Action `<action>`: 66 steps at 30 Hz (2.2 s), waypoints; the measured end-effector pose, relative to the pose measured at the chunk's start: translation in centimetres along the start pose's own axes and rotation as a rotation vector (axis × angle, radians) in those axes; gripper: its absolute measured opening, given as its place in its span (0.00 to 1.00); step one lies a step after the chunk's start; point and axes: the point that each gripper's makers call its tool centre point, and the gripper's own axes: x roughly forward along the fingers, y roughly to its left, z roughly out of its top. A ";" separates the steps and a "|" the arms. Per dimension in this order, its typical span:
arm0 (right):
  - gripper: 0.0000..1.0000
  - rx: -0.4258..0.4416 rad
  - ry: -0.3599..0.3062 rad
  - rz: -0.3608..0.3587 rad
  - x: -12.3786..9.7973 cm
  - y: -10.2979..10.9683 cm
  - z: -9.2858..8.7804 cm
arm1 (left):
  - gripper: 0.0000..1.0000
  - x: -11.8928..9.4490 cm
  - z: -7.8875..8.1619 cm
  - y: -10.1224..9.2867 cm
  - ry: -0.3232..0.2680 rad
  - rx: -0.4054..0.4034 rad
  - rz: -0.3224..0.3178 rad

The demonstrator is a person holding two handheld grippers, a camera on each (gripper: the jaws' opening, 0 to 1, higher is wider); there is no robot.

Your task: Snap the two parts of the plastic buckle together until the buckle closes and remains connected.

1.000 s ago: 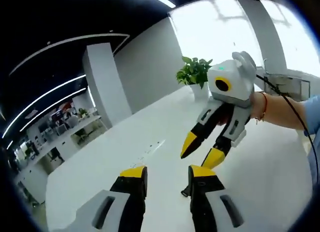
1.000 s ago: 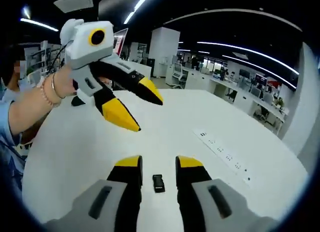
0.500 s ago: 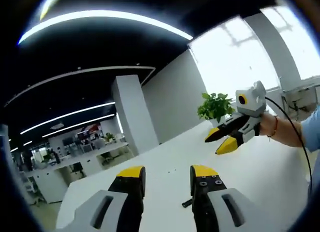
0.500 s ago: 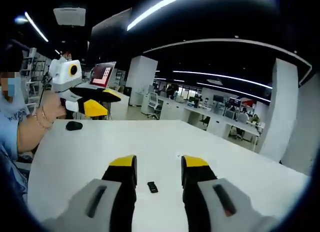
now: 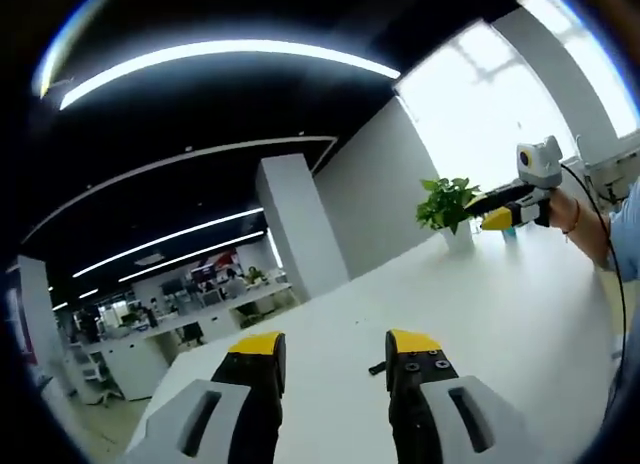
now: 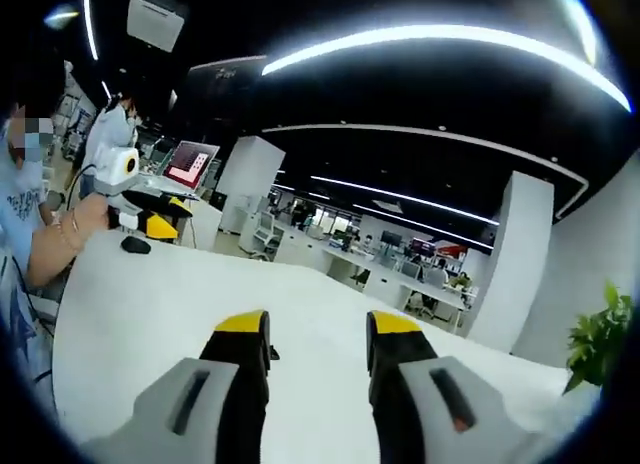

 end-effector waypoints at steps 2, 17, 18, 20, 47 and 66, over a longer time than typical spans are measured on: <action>0.38 0.012 0.006 -0.025 -0.8 -0.3 -0.5 | 0.39 -1.1 -0.6 -0.1 0.005 -0.010 0.013; 0.39 0.153 -0.042 -0.240 -5.7 -0.9 -5.5 | 0.39 -3.5 -4.6 0.3 -0.068 -0.076 0.112; 0.39 0.152 -0.033 -0.269 -6.0 -1.2 -6.3 | 0.39 -3.3 -5.0 0.5 -0.081 -0.082 0.115; 0.38 0.152 -0.018 -0.293 -6.2 -1.5 -7.2 | 0.39 -3.1 -5.2 0.5 -0.103 -0.096 0.114; 0.35 0.039 0.078 -0.367 -7.6 -1.3 -8.9 | 0.39 -3.0 -7.2 -0.4 -0.030 0.013 0.120; 0.35 0.079 0.157 -0.331 -7.0 -1.6 -11.0 | 0.41 -2.4 -8.6 -0.3 0.020 -0.063 0.094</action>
